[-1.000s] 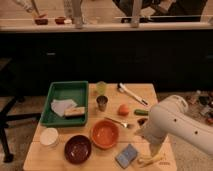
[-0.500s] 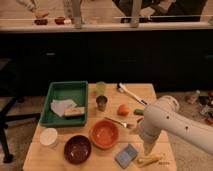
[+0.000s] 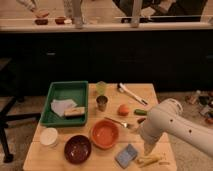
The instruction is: Wipe purple bowl with sponge
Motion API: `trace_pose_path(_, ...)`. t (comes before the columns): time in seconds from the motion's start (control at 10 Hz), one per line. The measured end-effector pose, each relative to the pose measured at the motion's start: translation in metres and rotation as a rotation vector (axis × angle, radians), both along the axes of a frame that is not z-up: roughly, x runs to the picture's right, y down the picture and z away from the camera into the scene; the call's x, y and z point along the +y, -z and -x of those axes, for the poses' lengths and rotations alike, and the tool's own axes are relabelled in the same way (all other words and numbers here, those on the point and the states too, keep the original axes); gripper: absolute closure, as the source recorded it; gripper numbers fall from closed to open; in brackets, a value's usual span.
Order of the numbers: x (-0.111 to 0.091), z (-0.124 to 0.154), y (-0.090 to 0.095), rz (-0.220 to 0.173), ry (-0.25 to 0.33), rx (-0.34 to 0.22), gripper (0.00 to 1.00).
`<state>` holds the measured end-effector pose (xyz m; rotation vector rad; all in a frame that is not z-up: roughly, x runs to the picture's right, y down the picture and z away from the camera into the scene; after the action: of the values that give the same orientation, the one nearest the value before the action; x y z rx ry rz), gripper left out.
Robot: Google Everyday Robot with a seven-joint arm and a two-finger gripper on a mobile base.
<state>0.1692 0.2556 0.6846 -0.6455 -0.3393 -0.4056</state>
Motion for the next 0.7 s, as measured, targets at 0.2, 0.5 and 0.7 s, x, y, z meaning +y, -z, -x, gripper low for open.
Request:
trace_pose_path(0.2, 0.0, 0.0, 0.0, 0.0, -0.001, 0.0, 0.3)
trace_pose_path(0.5, 0.009, -0.002, -0.003, -0.001, -0.016, 0.039, 0.3)
trace_pose_path(0.7, 0.021, -0.002, -0.009, 0.005, -0.037, 0.065, 0.3)
